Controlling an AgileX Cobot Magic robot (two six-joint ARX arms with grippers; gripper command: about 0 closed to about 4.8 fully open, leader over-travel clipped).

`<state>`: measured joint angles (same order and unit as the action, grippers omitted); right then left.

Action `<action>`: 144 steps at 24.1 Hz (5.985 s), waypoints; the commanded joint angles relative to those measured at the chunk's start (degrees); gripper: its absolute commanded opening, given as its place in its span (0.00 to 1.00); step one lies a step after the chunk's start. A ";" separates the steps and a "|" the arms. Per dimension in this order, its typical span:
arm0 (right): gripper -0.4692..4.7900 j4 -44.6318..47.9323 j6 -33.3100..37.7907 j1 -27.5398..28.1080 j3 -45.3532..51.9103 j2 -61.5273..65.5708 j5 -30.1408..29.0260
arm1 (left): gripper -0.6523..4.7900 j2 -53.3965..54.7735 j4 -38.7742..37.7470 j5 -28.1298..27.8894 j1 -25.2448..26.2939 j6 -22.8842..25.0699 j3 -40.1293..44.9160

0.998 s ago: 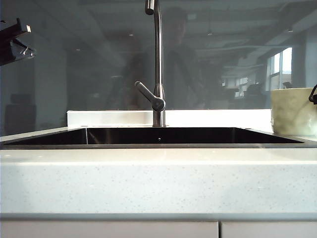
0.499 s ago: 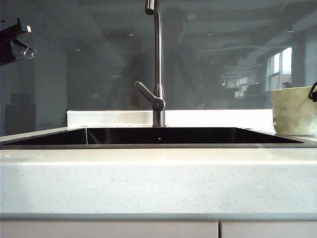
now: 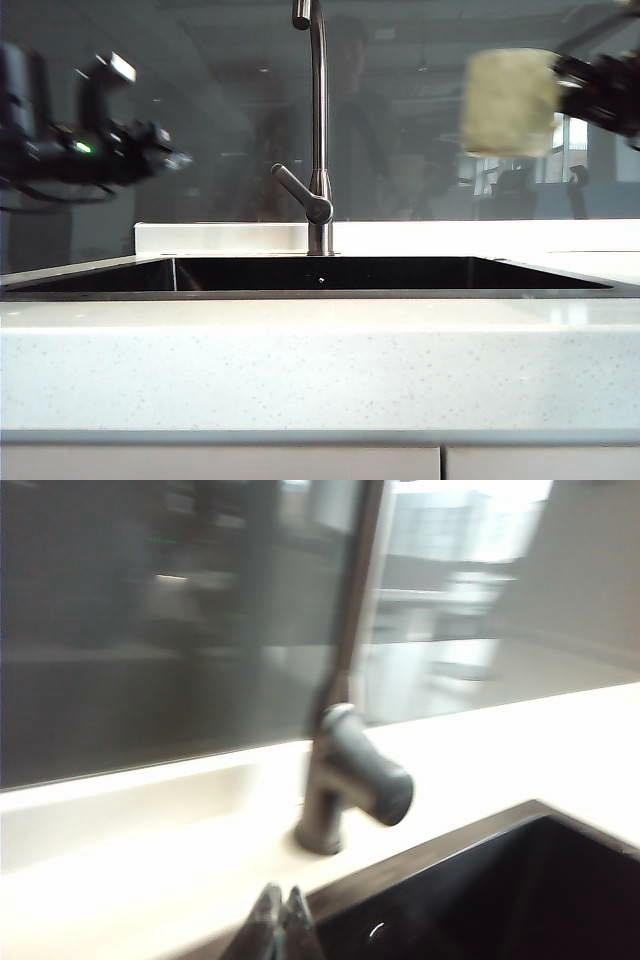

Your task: Pick up the mug next to the sink, go to the faucet to get some water, pour the water into the sink, and finally put the mug back to its place.

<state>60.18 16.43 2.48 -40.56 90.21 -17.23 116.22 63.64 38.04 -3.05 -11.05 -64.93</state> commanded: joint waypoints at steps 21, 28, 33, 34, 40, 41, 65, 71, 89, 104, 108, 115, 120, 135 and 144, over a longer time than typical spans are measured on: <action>0.09 -35.23 -5.95 -21.29 -40.02 9.53 5.57 | 0.52 28.87 -7.10 11.50 -5.77 -5.42 -46.64; 0.09 -35.54 -6.12 -21.77 -40.48 9.55 6.86 | 0.59 28.81 -6.73 13.18 -5.68 -7.85 -46.64; 0.09 -35.54 -6.88 -21.75 -40.48 9.53 7.13 | 0.59 28.79 -2.60 15.72 -4.98 -13.92 -46.64; 0.09 -35.54 -7.04 -21.73 -40.48 9.53 7.19 | 0.57 28.79 -2.21 16.41 -4.87 -14.49 -46.64; 0.09 -35.50 -7.91 -21.75 -40.54 9.55 8.63 | 0.55 28.81 -2.29 16.11 -3.74 -14.34 -46.64; 0.09 -35.45 -7.91 -21.73 -40.59 9.55 8.76 | 0.55 28.81 -2.32 15.30 -3.69 -13.94 -46.64; 0.09 -37.18 -9.44 -24.37 -49.03 15.04 11.17 | 0.57 28.92 -15.21 9.70 -5.64 -1.33 -52.65; 0.09 -36.65 -9.44 -24.37 -49.03 15.28 11.17 | 0.57 28.92 -19.08 9.09 -7.17 2.32 -52.74; 0.09 -32.54 -9.44 -24.17 -49.05 15.61 12.72 | 0.56 28.85 -19.32 18.71 -7.39 -2.67 -52.87; 0.09 -32.46 -9.38 -23.56 -49.05 15.61 14.95 | 0.56 28.85 -15.82 28.50 -7.34 -10.84 -52.89; 0.09 -32.44 -9.31 -23.56 -49.05 15.61 14.95 | 0.56 28.85 -15.96 28.61 -7.32 -10.08 -52.87; 0.09 -32.06 -8.90 -23.56 -49.03 15.61 14.95 | 0.56 28.85 -15.96 22.88 -6.82 -6.25 -52.87; 0.09 -31.15 -7.41 -23.56 -49.05 15.61 14.99 | 0.56 28.87 -16.48 16.76 -6.54 -2.82 -52.87; 0.09 -30.38 -6.95 -23.56 -49.03 15.61 14.95 | 0.56 28.87 -23.52 17.70 -6.14 -2.40 -52.85; 0.09 -30.38 -6.97 -23.58 -49.03 15.61 14.95 | 0.56 28.87 -23.85 17.25 -5.81 -1.16 -52.85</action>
<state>24.97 8.10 -21.04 -88.75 106.72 -2.17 145.49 39.40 55.44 -8.95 -12.47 -117.45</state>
